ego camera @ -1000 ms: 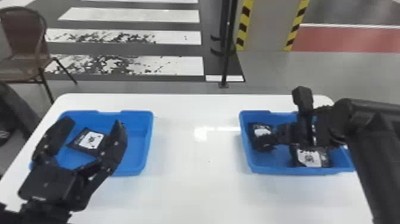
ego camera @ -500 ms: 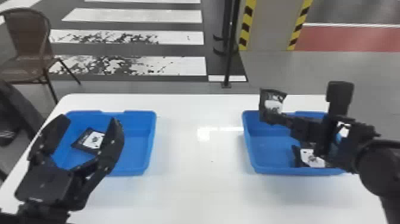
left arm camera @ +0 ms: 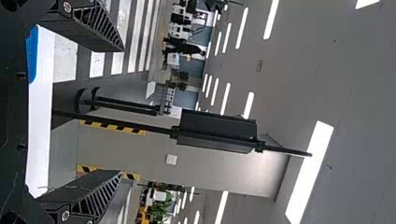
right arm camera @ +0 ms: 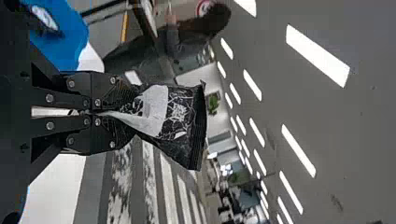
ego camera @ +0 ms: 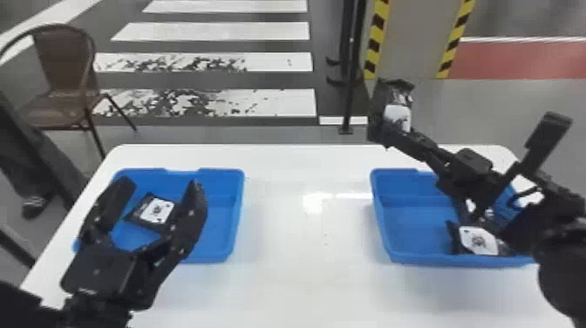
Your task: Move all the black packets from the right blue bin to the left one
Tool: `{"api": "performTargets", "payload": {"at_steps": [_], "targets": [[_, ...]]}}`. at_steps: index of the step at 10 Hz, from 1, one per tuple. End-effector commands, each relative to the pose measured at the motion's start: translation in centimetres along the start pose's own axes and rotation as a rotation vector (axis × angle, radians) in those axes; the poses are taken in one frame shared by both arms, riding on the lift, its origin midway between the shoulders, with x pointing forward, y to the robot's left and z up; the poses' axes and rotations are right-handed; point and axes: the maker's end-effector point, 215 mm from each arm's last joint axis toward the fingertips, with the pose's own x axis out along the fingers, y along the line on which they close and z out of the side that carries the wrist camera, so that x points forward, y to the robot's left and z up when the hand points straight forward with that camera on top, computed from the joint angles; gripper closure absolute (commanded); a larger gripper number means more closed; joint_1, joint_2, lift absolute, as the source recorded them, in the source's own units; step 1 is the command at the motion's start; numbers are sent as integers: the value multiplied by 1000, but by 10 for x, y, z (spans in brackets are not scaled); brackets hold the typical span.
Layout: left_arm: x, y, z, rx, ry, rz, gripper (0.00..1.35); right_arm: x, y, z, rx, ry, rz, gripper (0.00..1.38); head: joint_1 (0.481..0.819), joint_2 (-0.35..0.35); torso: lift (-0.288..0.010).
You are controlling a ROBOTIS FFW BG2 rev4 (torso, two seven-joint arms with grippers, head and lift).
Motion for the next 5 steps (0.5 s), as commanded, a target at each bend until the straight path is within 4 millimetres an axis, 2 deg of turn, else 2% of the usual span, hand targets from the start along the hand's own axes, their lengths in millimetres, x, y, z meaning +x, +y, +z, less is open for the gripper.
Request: {"api": "performTargets", "payload": {"at_steps": [1,2,5], "targets": [[0,1,-2,-6,6,2,99,25,44,-19,65,6,153,1111,673,78,-140],[0,0,1,1,-3,0,99,40,67,-30,108,18,241,1113,677,102,-140],[3,-7,-2,-15,5,-20,99,65,109,-60,154,92,381,1113,686,206,-140]]}}
